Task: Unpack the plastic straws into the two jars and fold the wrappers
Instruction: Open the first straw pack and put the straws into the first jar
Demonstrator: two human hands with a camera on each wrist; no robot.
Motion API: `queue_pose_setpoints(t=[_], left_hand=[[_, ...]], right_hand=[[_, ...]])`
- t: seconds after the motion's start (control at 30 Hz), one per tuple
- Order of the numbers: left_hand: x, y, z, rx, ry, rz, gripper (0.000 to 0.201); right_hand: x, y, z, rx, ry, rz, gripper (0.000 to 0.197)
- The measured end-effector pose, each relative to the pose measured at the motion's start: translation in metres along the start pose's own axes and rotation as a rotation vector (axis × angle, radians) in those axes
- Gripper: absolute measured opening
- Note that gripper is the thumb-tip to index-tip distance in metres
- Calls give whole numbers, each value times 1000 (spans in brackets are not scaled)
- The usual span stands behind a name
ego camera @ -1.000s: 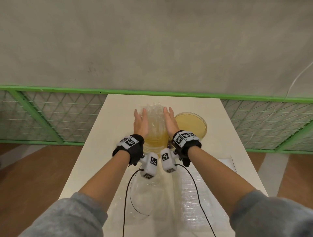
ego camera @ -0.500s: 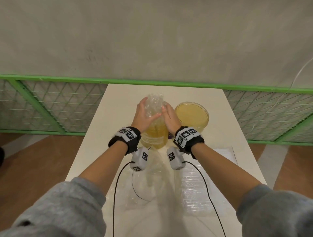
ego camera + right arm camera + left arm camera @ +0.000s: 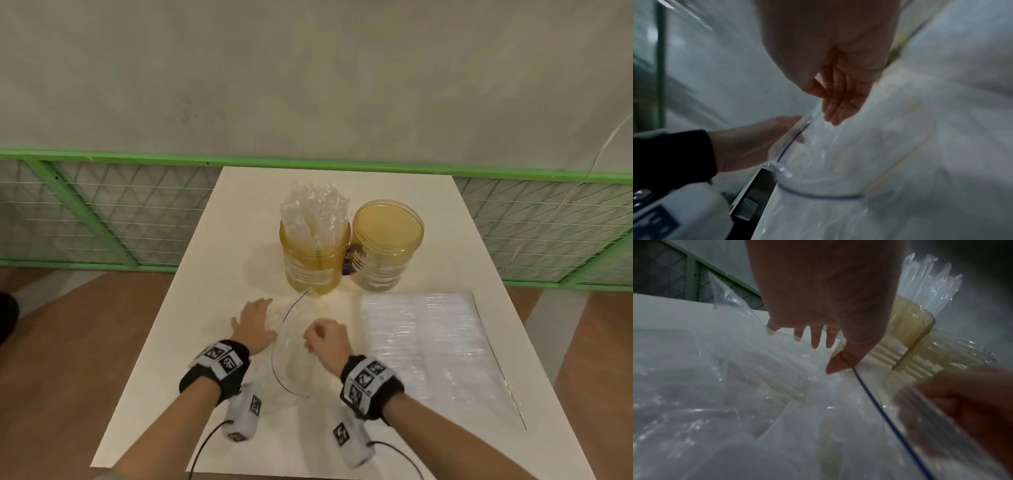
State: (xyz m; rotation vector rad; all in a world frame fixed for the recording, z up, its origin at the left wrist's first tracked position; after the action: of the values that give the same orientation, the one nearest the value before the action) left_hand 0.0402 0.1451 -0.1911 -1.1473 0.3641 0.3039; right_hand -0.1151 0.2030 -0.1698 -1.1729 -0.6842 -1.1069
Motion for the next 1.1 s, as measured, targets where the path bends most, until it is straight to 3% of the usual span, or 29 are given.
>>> queue_pose_setpoints(t=[0.07, 0.13, 0.27, 0.43, 0.5, 0.57, 0.67, 0.77, 0.87, 0.97, 1.1], left_hand=[[1, 20, 5, 116, -30, -99, 81], [3, 33, 8, 175, -59, -182, 79], [7, 35, 7, 57, -49, -218, 69], [6, 25, 4, -58, -10, -214, 42], [7, 22, 2, -38, -11, -166, 35], [7, 24, 0, -1, 25, -98, 30], [8, 21, -3, -14, 70, 47, 26], [9, 13, 0, -45, 69, 140, 27], [8, 6, 2, -92, 89, 187, 27], [7, 7, 2, -92, 73, 222, 26], [4, 8, 1, -91, 70, 248, 29]], right_hand=[[-32, 21, 3, 17, 205, -47, 22], [-46, 34, 4, 18, 300, -15, 26], [-50, 37, 3, -84, 313, 93, 32], [-60, 37, 5, -144, 464, -69, 18], [-62, 38, 5, -184, 515, -212, 30], [-58, 45, -1, -184, 516, -443, 29], [-49, 49, -2, -185, 522, -716, 6], [-47, 53, -2, -177, 539, -910, 7], [-40, 57, -6, -127, 536, -1002, 5], [-29, 57, -12, -78, 457, -1050, 19], [-21, 58, -8, -45, 413, -1003, 14]])
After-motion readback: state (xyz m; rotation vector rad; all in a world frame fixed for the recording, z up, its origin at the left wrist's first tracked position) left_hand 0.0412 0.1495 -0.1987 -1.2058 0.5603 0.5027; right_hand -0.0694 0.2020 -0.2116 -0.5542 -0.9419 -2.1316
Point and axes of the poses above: each hand's wrist, its own z-axis away from the middle knuckle, its own y-axis out of the palm, x = y × z, the point moved 9 cm from there along -z, towards the middle knuckle, and after that the axes turned 4 degrees about -x, right-handed, at the moved point
